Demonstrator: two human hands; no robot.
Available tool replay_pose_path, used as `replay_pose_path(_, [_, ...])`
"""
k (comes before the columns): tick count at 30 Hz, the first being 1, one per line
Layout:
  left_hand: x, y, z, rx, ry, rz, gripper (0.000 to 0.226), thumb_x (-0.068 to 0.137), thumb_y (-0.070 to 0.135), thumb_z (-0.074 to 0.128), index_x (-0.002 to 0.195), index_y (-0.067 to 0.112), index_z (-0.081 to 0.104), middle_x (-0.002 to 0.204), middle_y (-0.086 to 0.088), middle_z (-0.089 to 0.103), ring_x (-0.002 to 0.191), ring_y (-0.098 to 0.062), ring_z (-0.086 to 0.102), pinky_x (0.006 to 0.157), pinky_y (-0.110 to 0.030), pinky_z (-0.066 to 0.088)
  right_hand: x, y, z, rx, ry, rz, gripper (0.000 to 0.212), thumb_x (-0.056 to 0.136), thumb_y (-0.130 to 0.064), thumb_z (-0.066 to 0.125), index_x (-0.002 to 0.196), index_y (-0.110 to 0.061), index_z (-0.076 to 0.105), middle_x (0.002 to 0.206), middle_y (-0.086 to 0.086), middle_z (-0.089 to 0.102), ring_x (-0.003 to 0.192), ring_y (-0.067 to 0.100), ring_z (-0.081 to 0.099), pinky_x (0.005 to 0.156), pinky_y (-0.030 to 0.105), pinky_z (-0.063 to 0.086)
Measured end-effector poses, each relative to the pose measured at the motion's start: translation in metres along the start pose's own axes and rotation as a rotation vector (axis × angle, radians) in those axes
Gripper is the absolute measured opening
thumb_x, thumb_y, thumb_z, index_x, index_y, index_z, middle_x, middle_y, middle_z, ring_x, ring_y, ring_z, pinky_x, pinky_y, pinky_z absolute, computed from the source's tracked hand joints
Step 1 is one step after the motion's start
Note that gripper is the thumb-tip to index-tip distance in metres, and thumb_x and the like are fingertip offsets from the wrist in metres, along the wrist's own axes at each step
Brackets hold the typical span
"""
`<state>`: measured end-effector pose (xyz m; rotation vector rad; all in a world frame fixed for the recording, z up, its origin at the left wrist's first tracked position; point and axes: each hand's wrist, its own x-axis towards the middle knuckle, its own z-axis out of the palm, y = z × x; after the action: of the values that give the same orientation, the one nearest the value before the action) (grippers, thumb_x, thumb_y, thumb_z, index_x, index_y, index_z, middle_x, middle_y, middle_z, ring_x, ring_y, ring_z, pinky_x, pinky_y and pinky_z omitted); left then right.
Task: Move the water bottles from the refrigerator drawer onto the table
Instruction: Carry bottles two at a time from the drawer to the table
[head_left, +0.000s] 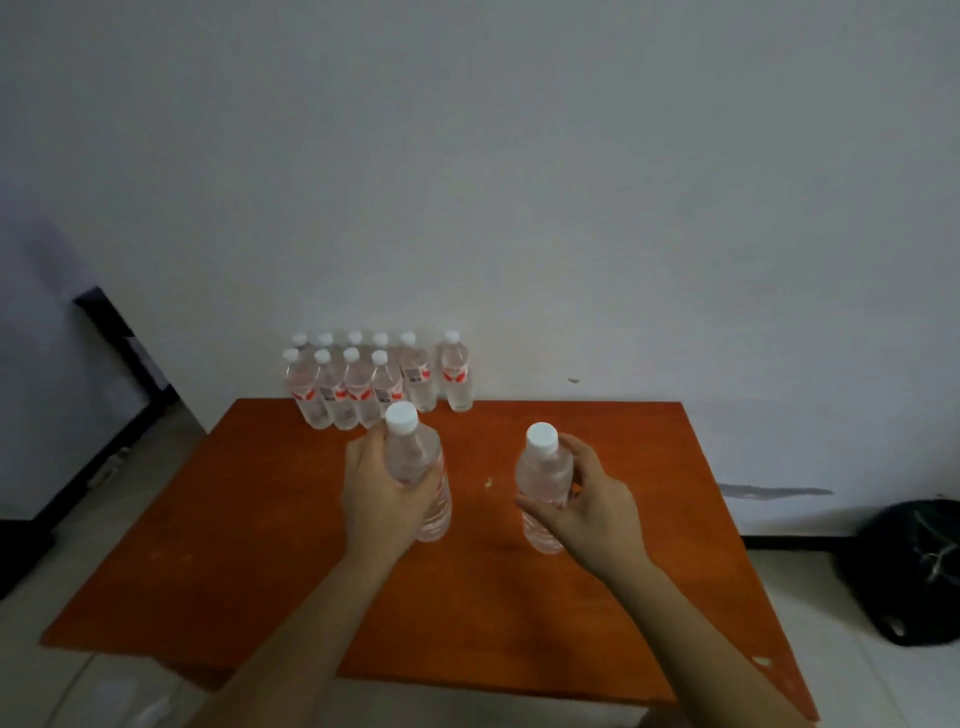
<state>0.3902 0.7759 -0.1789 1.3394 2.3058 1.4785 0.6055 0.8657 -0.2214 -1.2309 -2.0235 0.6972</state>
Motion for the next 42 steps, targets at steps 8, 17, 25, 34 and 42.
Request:
replay_pose_path(8, [0.110,-0.065,0.031,0.171,-0.006,-0.031,0.056,0.074,0.061,0.072,0.118,0.029,0.056,0.108,0.013,0.065,0.099,-0.014,0.063,0.076,-0.043,0.057,0.129,0.001,0.060,0.037,-0.122,0.070,0.086,0.069,-0.053,0.083,0.140,-0.021,0.048,0.129,-0.003,0.065,0.106,0.009,0.061,0.083,0.020,0.046])
replay_pose_path(17, [0.221,-0.150,0.097,0.108,-0.150,-0.154,0.056,0.072,0.040,0.081,0.117,0.023,0.053,0.116,0.004,0.062,0.111,-0.023,0.057,0.091,-0.048,0.052,0.224,0.010,0.140,-0.059,-0.164,0.214,0.085,0.063,-0.049,0.088,0.136,-0.023,0.052,0.130,-0.002,0.065,0.114,0.017,0.062,0.094,0.036,0.053])
replay_pose_path(25, [0.294,-0.184,0.148,0.117,-0.271,-0.098,0.065,0.071,0.030,0.083,0.127,0.016,0.051,0.133,-0.003,0.054,0.121,-0.028,0.052,0.086,-0.034,0.042,0.285,0.018,0.195,-0.140,-0.207,0.361,0.080,0.067,-0.039,0.090,0.135,-0.022,0.051,0.127,0.000,0.066,0.115,0.023,0.063,0.094,0.039,0.053])
replay_pose_path(34, [0.316,-0.199,0.190,0.241,-0.263,-0.093,0.064,0.078,0.046,0.077,0.126,0.012,0.052,0.130,-0.008,0.056,0.117,-0.030,0.056,0.078,-0.040,0.052,0.341,0.044,0.248,0.030,-0.294,0.406,0.075,0.074,-0.032,0.083,0.139,-0.025,0.047,0.127,0.005,0.065,0.112,0.027,0.063,0.091,0.043,0.055])
replay_pose_path(42, [0.317,-0.200,0.196,0.373,-0.293,0.002,0.056,0.098,0.056,0.046,0.133,0.012,0.046,0.138,-0.013,0.052,0.124,-0.031,0.054,0.084,-0.044,0.058,0.360,0.065,0.270,0.075,-0.381,0.366,0.067,0.082,-0.033,0.079,0.139,-0.017,0.047,0.131,0.007,0.064,0.118,0.026,0.062,0.094,0.034,0.051])
